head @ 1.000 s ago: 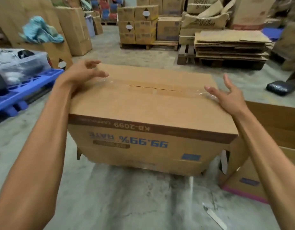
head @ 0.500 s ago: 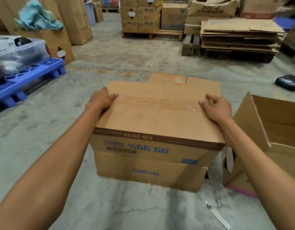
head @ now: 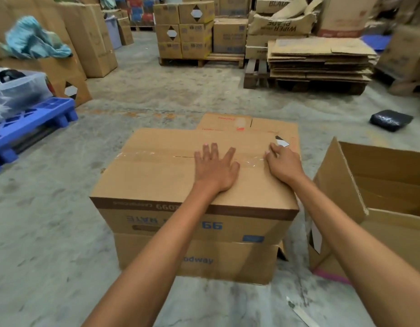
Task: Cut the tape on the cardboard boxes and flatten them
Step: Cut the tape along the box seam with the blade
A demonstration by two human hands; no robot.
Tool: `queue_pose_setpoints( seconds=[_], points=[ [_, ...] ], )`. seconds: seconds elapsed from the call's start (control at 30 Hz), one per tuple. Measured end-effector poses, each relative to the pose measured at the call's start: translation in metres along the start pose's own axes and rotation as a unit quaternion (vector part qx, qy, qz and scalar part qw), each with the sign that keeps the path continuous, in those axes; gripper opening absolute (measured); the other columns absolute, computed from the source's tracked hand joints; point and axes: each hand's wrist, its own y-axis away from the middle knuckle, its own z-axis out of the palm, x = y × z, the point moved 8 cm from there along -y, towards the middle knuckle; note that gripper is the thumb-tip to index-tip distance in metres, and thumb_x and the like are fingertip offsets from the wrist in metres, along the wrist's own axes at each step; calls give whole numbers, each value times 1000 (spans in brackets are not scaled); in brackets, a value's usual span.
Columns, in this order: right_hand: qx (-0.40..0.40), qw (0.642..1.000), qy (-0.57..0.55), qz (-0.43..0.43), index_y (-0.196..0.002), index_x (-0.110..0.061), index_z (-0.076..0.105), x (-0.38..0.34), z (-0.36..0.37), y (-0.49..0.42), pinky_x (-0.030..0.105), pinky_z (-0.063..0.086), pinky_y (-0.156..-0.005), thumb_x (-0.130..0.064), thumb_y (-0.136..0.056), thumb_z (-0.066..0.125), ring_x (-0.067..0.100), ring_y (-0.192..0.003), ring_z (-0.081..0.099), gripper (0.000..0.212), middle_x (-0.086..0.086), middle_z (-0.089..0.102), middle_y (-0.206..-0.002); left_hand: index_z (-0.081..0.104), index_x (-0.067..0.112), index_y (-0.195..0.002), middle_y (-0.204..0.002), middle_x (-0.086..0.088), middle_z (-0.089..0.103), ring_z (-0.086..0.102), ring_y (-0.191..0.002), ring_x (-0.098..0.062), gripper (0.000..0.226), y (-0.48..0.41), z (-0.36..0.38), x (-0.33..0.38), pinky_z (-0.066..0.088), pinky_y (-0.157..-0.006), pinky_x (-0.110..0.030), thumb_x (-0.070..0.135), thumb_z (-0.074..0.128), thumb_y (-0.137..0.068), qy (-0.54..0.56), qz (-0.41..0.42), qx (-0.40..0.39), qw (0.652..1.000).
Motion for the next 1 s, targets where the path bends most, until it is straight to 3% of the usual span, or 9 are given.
queue_pose_setpoints(
  seconds=[0.1,0.17,0.23,0.37,0.43,0.5,0.6,0.87,1.0],
  points=[
    [-32,953,-277,122,-154,-23,33,26,-1,22,38,41,-106,-42,-102,36,21,-120,53,55,-6,48,-142,5,39,-157,-166,-12,-5,-11,-151,-37,60,-3,2,18,-7,-117,-61,54,11,-99,11,0,-2,1000],
    [8,875,-434,216,-149,-22,40,52,-1,54,28,53,-78,-36,-103,37,13,-93,62,48,-3,60,-126,6,39,-157,-166,-13,-4,-10,-151,-38,60,-5,4,20,-6,-117,-62,54,11,-99,8,-6,-5,1000],
    [80,845,-450,278,-131,-21,52,86,5,92,22,49,-51,-22,-104,34,11,-69,62,32,3,67,-101,7,38,-157,-166,-14,-2,-8,-150,-40,60,-7,8,23,-5,-116,-63,54,12,-99,8,-5,-8,1000],
    [11,962,-81,259,-106,-14,72,150,38,154,35,59,-70,-20,-92,53,28,-82,71,25,8,73,-91,9,37,-157,-165,-16,-1,-5,-150,-42,61,-11,8,21,-4,-116,-66,55,13,-99,-1,-3,-8,1000],
    [-110,947,230,194,-108,-18,70,172,57,189,36,56,-80,-27,-89,59,30,-98,68,24,8,70,-105,11,36,-157,-165,-17,0,-4,-150,-43,62,-15,8,18,-4,-115,-66,55,14,-99,-9,-8,-5,1000],
    [-204,894,374,139,-117,-15,64,191,76,224,37,52,-85,-36,-89,62,30,-108,63,35,9,64,-117,12,36,-157,-165,-18,1,-3,-150,-44,62,-17,7,16,-4,-115,-66,55,14,-98,-11,-9,-6,1000],
    [-242,884,380,123,-124,-12,60,221,88,256,39,49,-90,-42,-90,62,31,-116,54,46,11,53,-127,13,36,-157,-165,-18,2,-2,-150,-44,62,-18,6,15,-3,-115,-66,55,14,-98,-14,-5,-1,1000],
    [-226,878,422,21,-116,-1,64,222,98,266,38,51,-85,-5,-89,54,32,-107,56,29,16,55,-119,16,35,-156,-164,-19,5,0,-150,-44,62,-17,2,17,-2,-115,-67,55,15,-97,-18,-4,10,1000],
    [-104,937,315,109,-113,-1,61,213,72,251,36,51,-80,-17,-98,50,33,-98,63,25,18,63,-112,18,36,-156,-164,-19,7,1,-150,-44,62,-17,0,18,-2,-115,-66,55,16,-97,-12,-4,9,1000]
  ],
)
